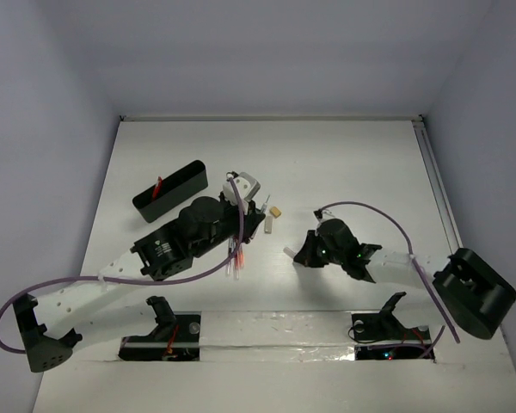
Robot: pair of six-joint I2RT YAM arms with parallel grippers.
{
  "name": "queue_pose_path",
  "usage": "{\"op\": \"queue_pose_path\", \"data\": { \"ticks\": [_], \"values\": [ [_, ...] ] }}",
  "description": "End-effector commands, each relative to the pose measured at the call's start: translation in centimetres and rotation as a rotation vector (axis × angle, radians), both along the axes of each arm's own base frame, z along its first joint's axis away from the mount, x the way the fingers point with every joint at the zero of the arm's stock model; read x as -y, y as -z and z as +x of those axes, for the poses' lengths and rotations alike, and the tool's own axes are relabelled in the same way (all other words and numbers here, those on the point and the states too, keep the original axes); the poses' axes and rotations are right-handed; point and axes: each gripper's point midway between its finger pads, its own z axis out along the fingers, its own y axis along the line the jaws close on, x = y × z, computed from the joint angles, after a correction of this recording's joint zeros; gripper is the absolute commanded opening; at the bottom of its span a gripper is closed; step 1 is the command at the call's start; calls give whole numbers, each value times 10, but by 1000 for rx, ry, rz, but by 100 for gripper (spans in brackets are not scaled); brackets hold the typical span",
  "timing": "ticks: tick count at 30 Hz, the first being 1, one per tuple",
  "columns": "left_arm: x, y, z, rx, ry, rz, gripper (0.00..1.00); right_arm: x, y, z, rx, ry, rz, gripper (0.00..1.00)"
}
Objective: Sort the stationery into containers
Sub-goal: Pick up the pen from the center of the board, then move the pen cap to the center of the board.
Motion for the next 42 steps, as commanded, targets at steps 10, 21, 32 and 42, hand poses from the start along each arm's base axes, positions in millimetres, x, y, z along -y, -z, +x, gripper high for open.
{"op": "queue_pose_path", "data": {
  "ticks": [10,21,32,42],
  "values": [
    [-8,-10,-1,41,16,-76,0,-9,-8,56,73,87,-147,0],
    [-16,-13,4,54,6,-88,0,-37,-50,31,84,-123,-4,0],
    [-20,-15,7,60,-16,-95,0,-17,8,2,-119,-155,-168,0],
    [-19,-12,8,56,-9,-88,0,-7,16,15,-111,-96,-251,0]
  ]
}}
